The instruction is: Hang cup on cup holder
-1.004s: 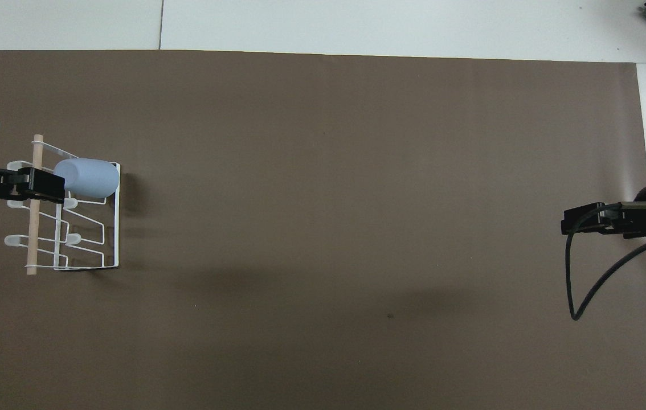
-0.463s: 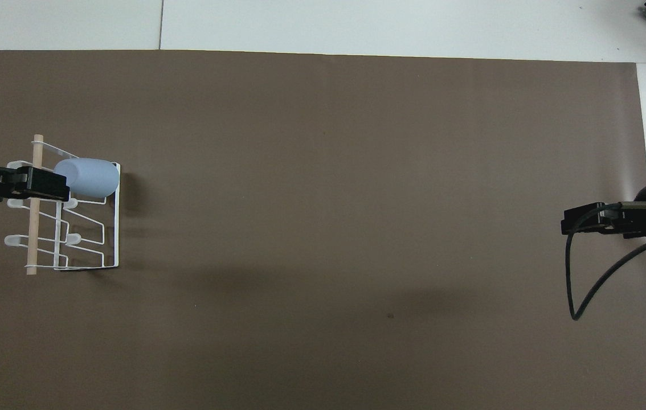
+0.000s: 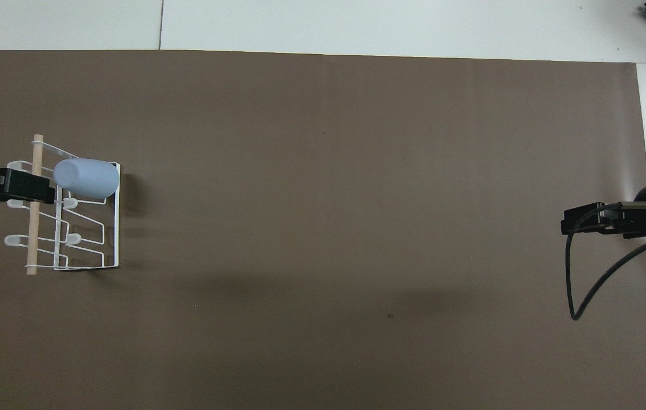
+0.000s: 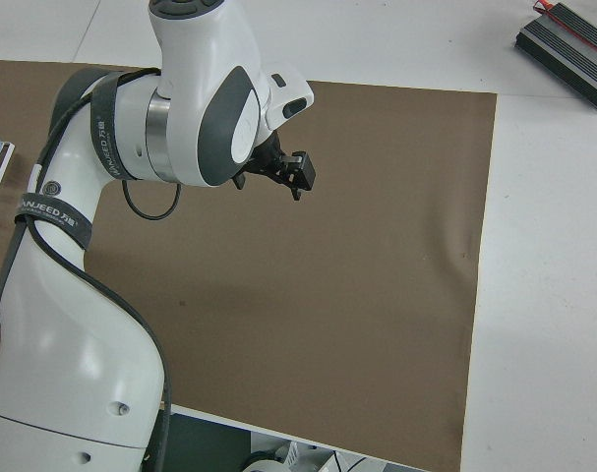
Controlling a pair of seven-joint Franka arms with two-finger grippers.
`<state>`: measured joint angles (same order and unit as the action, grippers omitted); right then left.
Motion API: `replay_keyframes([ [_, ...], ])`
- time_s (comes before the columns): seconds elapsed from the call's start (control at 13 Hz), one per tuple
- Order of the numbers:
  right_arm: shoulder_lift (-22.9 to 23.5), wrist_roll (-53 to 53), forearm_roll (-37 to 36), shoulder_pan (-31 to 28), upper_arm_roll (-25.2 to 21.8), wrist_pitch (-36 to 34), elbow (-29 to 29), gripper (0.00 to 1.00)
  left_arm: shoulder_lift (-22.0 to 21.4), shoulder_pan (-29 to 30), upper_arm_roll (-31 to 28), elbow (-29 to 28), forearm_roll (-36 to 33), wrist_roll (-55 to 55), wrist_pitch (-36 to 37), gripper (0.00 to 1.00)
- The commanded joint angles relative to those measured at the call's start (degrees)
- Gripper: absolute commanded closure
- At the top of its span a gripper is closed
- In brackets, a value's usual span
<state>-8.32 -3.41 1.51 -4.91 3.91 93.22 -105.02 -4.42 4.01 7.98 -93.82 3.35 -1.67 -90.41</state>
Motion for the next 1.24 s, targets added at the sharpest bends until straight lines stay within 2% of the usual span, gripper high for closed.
replay_keyframes([
  [0.0, -0.73, 0.60, -0.10, -0.63, 0.22, 0.39, -0.53, 0.00, -1.73, 1.00, 0.37, -3.47, 1.48, -0.62, -1.96, 0.00],
  [1.16, -0.73, 0.60, -0.10, -0.63, 0.22, 0.39, -0.53, 0.00, -2.52, 1.27, 0.46, -5.06, 1.04, 1.75, -1.88, 0.00],
])
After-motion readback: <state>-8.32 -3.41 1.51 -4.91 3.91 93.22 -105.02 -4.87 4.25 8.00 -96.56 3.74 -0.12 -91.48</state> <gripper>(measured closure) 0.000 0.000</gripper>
